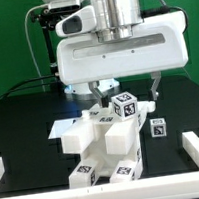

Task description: Assemble chair

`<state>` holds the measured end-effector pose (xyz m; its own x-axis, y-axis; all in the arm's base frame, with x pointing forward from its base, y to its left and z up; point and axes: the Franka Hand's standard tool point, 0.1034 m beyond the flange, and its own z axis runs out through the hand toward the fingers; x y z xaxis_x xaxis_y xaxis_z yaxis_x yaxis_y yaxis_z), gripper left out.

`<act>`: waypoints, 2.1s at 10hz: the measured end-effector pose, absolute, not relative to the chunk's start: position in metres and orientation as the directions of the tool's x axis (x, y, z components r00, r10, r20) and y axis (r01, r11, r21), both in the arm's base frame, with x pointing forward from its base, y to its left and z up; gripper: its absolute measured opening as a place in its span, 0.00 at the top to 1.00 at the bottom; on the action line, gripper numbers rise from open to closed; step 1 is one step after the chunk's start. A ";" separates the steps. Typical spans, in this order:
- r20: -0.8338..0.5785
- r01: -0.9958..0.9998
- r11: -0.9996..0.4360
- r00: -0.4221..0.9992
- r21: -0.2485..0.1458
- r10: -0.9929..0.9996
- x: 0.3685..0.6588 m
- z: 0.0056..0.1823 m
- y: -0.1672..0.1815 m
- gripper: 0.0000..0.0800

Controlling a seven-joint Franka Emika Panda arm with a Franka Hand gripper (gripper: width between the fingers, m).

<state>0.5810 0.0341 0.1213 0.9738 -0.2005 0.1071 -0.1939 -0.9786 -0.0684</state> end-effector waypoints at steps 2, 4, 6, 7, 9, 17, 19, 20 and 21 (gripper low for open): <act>0.112 -0.075 -0.996 0.990 -0.055 -0.081 0.581 0.121 0.033 0.19; 0.120 0.020 -0.999 0.993 -0.046 0.014 0.589 0.127 0.029 0.19; 0.117 -0.012 -0.999 0.993 -0.050 -0.017 0.587 0.125 0.028 0.34; 0.117 -0.013 -0.999 0.993 -0.050 -0.019 0.587 0.125 0.028 0.53; 0.107 -0.177 -0.982 0.977 -0.070 -0.184 0.587 0.125 0.029 0.65; 0.037 -0.727 -0.677 0.678 -0.118 -0.734 0.587 0.125 0.030 0.64; 0.006 -0.860 -0.495 0.499 -0.125 -0.867 0.586 0.125 0.036 0.64; 0.011 -0.836 -0.535 0.538 -0.125 -0.843 0.586 0.124 0.036 0.56; 0.019 -0.804 -0.581 0.583 -0.124 -0.812 0.587 0.125 0.036 0.56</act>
Offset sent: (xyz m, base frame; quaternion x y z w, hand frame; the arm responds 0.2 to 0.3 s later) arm 0.0107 -0.0026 0.0031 -0.0119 0.0245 -0.1536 0.9878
